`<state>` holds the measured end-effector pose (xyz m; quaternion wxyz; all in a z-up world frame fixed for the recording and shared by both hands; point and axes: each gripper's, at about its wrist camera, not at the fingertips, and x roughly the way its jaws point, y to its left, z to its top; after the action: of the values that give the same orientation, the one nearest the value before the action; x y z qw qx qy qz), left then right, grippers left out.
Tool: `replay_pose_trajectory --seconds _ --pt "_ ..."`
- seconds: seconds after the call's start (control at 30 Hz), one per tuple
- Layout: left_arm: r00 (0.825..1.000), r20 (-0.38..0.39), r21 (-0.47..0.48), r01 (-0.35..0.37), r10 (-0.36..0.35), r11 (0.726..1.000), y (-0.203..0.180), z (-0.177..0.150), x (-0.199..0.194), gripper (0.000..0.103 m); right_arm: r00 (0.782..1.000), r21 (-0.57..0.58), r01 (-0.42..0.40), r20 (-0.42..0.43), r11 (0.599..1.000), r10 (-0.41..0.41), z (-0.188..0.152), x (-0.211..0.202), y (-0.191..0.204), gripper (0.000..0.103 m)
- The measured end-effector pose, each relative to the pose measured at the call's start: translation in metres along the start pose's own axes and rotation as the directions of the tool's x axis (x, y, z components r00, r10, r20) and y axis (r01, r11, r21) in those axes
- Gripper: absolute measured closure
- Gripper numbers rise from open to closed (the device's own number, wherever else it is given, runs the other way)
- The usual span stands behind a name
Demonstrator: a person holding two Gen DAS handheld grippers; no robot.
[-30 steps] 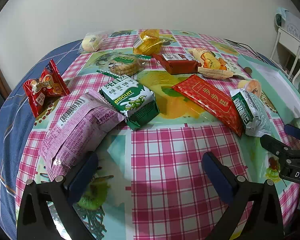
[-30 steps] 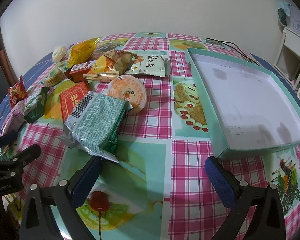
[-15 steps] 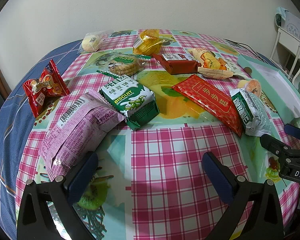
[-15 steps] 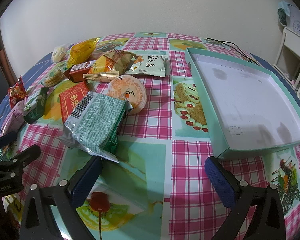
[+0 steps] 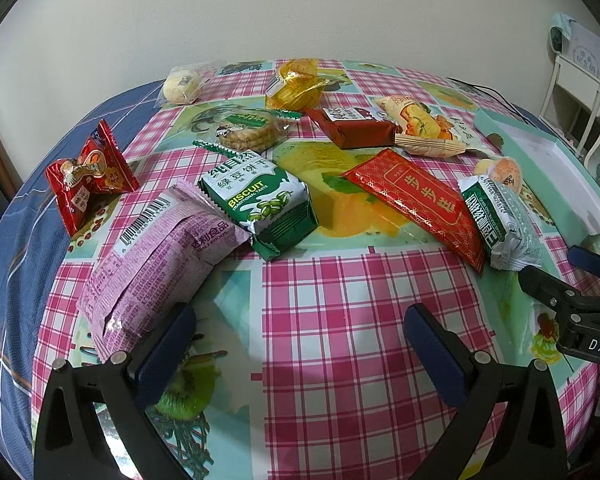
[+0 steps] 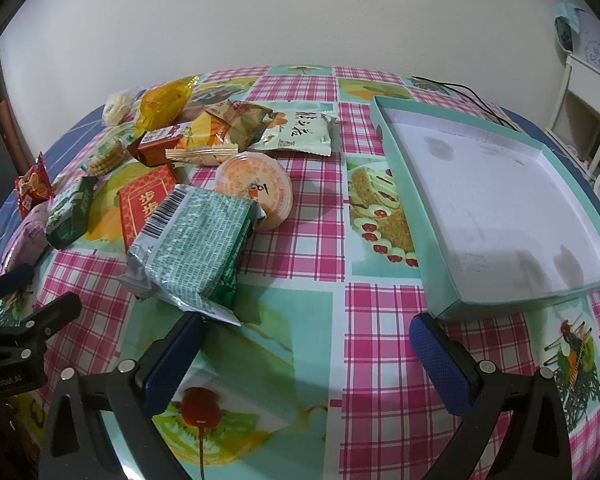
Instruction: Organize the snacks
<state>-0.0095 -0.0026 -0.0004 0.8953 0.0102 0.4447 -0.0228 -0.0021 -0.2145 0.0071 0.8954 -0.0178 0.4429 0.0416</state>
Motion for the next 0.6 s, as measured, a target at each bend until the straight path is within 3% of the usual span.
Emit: replay_pose_trajectory --seconds 0.6 --pt "0.998 -0.060 0.011 0.022 -0.021 1.000 0.0023 0.0024 0.0019 0.000 0.998 0.011 0.008 -0.058 1.000 -0.008 0.0041 0.0025 0.0017 0.000"
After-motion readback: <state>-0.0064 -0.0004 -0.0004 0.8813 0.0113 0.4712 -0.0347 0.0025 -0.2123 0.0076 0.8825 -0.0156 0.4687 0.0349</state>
